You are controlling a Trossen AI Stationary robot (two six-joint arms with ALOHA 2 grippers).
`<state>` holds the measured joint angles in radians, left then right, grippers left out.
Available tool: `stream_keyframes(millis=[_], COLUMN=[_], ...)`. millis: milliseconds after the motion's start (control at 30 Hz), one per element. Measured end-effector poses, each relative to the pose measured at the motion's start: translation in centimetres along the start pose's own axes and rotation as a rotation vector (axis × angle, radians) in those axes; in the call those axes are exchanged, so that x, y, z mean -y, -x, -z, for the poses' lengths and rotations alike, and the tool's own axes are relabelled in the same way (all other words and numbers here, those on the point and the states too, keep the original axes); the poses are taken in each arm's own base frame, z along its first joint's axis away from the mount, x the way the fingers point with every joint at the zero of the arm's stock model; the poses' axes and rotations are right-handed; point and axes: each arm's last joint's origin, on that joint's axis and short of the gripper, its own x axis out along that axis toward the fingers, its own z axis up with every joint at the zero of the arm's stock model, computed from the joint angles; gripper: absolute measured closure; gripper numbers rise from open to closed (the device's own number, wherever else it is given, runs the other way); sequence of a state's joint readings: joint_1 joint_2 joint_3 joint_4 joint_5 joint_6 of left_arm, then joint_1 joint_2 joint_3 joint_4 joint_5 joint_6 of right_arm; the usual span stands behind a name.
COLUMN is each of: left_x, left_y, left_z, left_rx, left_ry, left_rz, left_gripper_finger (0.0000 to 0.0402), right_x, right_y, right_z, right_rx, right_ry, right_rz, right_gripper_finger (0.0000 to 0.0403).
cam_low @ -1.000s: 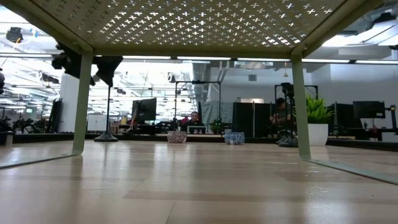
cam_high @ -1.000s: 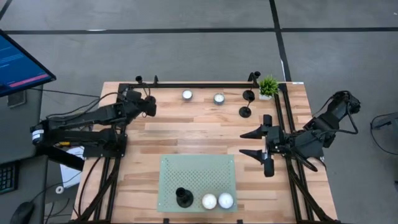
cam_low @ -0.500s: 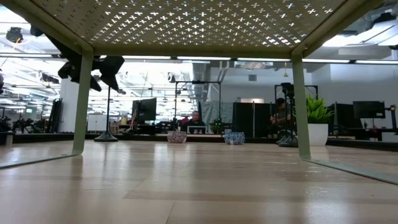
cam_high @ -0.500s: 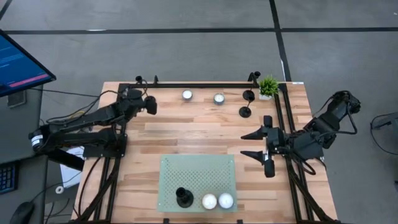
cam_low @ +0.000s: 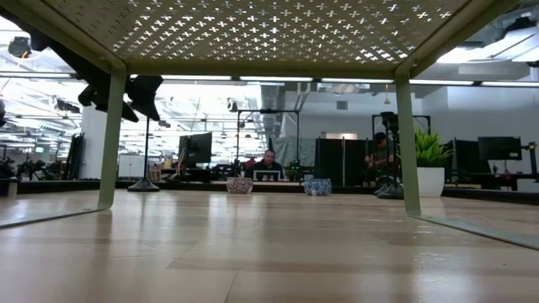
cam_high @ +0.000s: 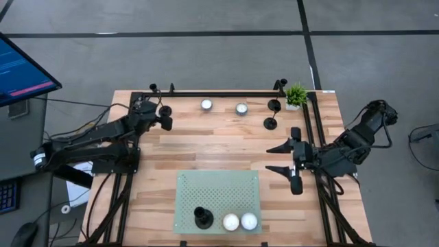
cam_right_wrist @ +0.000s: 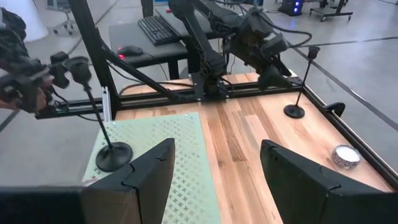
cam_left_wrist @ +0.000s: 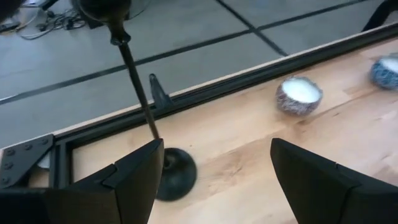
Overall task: Stock candles on shelf
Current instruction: Put the black candle holder on the shelf
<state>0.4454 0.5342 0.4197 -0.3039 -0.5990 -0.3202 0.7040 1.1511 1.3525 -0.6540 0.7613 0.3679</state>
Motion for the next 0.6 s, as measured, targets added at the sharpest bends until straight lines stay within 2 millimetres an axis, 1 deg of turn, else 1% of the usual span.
stream_keyframes(millis=[67,267,367,467,600], left_x=[-0.2,-0.8,-0.8,-0.8,-0.8], left_y=[0.4,1.9,2.2,2.0,1.1], left_z=[-0.1,-0.8,-1.0,-1.0,0.2], left_rx=[0.032,0.114,0.134,0.14,0.102], left_ry=[0.015,0.066,0.058,0.036,-0.005], left_rz=[0.02,0.151,0.2,0.151,0.056], left_gripper_finger=[0.0106,0.0106,0.0106,0.011,0.012], right_x=[0.1,0.8,1.1,1.4,1.8], right_y=[0.0,-0.1,-0.1,-0.4,-0.6], right_z=[0.1,0.5,0.6,0.6,0.5], right_rx=[-0.007,-0.039,-0.044,-0.047,-0.053], right_ry=[0.012,-0.003,-0.016,-0.018,-0.018], right_rz=[0.018,0.084,0.103,0.118,0.14], right_gripper_finger=[0.0175,0.0175,0.0175,0.0175,0.0175])
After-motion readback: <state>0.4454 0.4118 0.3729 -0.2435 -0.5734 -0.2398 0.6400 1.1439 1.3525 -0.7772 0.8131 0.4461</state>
